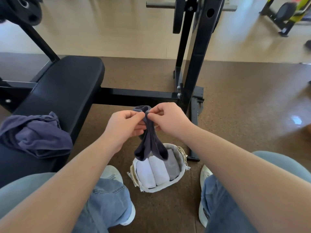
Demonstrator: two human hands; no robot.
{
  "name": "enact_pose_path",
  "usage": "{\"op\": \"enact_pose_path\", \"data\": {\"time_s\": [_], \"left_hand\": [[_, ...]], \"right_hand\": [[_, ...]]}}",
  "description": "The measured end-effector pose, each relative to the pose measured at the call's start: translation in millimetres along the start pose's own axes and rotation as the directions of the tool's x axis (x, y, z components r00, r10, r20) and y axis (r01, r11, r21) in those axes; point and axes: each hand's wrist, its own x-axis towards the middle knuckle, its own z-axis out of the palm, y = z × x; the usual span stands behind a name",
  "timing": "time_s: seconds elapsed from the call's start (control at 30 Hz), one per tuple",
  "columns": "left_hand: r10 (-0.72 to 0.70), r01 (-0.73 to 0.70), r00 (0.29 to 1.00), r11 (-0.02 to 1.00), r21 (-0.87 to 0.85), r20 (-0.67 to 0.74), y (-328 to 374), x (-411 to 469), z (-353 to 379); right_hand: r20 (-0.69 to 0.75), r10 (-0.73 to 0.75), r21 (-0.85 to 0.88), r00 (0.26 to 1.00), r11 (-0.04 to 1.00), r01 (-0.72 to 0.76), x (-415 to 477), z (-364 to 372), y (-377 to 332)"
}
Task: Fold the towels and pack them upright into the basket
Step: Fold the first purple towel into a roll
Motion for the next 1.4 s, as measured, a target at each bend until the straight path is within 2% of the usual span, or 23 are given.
{"op": "enact_pose_path", "data": {"time_s": [0.17,0.37,0.53,0.73,0.83,0.97,1.03,1.23,1.3,1.4], "left_hand": [[-0.009,0.008,1.0,0.999,0.032,0.016,-0.8,5.8,-2.4],[0.002,0.002,0.999,0.995,0.096,-0.046,-6.1,11.8,-4.1],[0.024,-0.016,0.998,0.991,0.133,-0.063,-9.4,15.8,-2.0],[0.031,-0.026,0.999,0.992,0.123,-0.035,-9.4,18.6,-4.2],[0.021,-0.018,0.999,0.995,0.102,-0.026,-8.1,17.6,-4.5],[0.007,-0.006,1.0,0.997,0.075,-0.013,-8.2,17.0,-6.5],[0.021,-0.02,1.0,0.995,0.099,-0.012,-8.9,17.0,-6.5],[0.1,-0.105,0.994,0.984,0.144,0.038,-5.8,19.6,-4.1],[0.108,-0.112,0.994,0.98,0.162,0.03,-8.3,21.7,-5.0],[0.079,-0.108,0.992,0.933,0.343,0.097,-16.9,24.6,-4.2]], "right_hand": [[0.04,0.004,-0.03,0.999,1.0,-0.003,5.3,-0.1,2.4],[-0.111,-0.017,-0.082,0.994,0.997,0.008,8.8,0.5,2.6],[-0.022,-0.084,-0.24,0.996,0.968,0.076,6.5,7.6,-2.4],[-0.021,-0.125,-0.311,0.992,0.944,0.113,11.0,8.4,-3.7],[0.004,-0.166,-0.415,0.986,0.897,0.153,12.4,11.7,-2.4],[0.105,-0.179,-0.515,0.978,0.832,0.208,15.2,15.7,0.5],[0.095,-0.194,-0.478,0.976,0.851,0.216,15.5,15.6,2.9],[-0.099,-0.141,-0.231,0.985,0.966,0.115,17.3,5.6,3.6],[-0.13,-0.086,-0.138,0.988,0.988,0.068,19.6,2.4,0.9],[-0.147,0.066,0.098,0.987,0.994,-0.052,20.4,-4.4,-4.7]]}}
